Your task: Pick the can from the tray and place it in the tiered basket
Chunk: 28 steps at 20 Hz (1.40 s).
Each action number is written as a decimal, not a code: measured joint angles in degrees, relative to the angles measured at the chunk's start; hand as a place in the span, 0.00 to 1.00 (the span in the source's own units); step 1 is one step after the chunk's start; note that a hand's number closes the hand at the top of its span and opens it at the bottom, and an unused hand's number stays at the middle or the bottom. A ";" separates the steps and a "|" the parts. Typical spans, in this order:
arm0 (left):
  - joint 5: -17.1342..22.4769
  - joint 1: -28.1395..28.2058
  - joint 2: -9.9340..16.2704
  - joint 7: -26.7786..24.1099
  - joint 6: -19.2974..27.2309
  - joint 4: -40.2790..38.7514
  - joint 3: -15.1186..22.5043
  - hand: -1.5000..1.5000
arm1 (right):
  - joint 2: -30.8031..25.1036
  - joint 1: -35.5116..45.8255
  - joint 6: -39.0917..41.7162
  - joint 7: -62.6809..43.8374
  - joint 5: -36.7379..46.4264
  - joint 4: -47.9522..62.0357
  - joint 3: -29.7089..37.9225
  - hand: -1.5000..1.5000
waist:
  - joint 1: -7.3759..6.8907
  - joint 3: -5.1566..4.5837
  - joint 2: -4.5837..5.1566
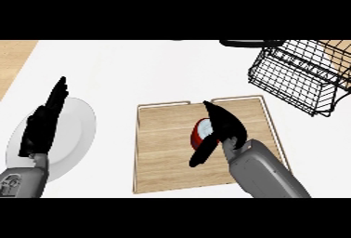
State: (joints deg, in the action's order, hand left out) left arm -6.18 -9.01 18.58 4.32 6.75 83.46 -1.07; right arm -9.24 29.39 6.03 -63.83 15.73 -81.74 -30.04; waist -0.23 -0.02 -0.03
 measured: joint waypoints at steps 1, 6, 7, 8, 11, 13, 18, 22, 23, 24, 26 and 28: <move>-0.23 -0.10 -0.32 -0.25 -0.02 -0.36 0.02 0.50 | 0.32 -0.13 0.17 0.33 0.11 0.44 0.48 0.00 | 0.03 0.01 0.02; -0.68 -1.34 -0.84 0.75 -0.24 -0.72 -0.34 0.50 | 2.55 -0.75 1.33 1.64 -0.18 2.22 0.75 1.00 | 0.14 -0.21 -0.43; -0.73 -1.10 -0.77 0.76 -0.41 -0.51 -0.34 0.50 | 2.51 -0.02 2.10 2.33 -0.16 3.01 0.43 1.00 | 0.05 -0.26 -0.51; -0.75 -0.63 -0.77 0.68 -0.50 0.00 -0.30 0.50 | 1.92 0.05 2.88 3.22 0.30 2.99 -0.38 1.00 | -0.02 -0.29 -0.64; -0.88 -0.12 -1.01 -0.34 -0.75 -0.47 -0.53 0.50 | 1.48 0.44 4.54 3.83 1.75 2.08 -2.20 1.00 | 0.09 -0.21 -0.53; -1.85 -0.15 -1.70 0.21 -0.23 0.02 -0.10 0.50 | 2.33 0.89 4.85 4.45 3.00 3.26 -1.88 1.00 | 0.17 -0.29 -0.64; -2.47 0.68 -2.44 -0.15 -0.26 0.36 -0.50 0.50 | 4.86 0.80 4.26 4.18 3.39 3.20 1.98 1.00 | 0.13 -0.11 -0.25; -2.08 -0.75 -2.11 -0.09 -1.39 0.58 -0.35 0.50 | 6.41 9.18 -1.16 4.26 9.04 14.12 6.73 1.00 | -1.69 -0.11 0.27; -2.18 -1.13 -1.99 -0.19 -1.62 0.71 -0.16 0.50 | 6.16 11.03 -2.83 4.12 10.83 16.55 7.75 1.00 | -2.32 -0.12 0.55; -2.35 -1.30 -2.24 -0.22 -1.71 0.85 0.31 0.50 | 6.28 12.86 -4.51 3.93 12.47 19.21 8.66 1.00 | -2.87 -0.11 0.81; -2.33 -1.81 -2.46 -0.30 -2.02 0.71 0.69 0.50 | 6.79 16.71 -7.91 3.59 15.73 24.23 10.27 1.00 | -3.72 -0.10 1.24; -2.49 -1.97 -2.77 -0.46 -1.97 0.48 0.97 0.50 | 7.07 20.13 -12.17 4.03 18.78 28.17 11.93 1.00 | -4.08 -0.08 1.44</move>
State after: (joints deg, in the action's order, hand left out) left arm -8.67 -10.99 15.81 3.86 4.78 83.95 -0.10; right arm -2.17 49.53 -6.14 -59.80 34.51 -53.57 -18.11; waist -4.31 -0.10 1.41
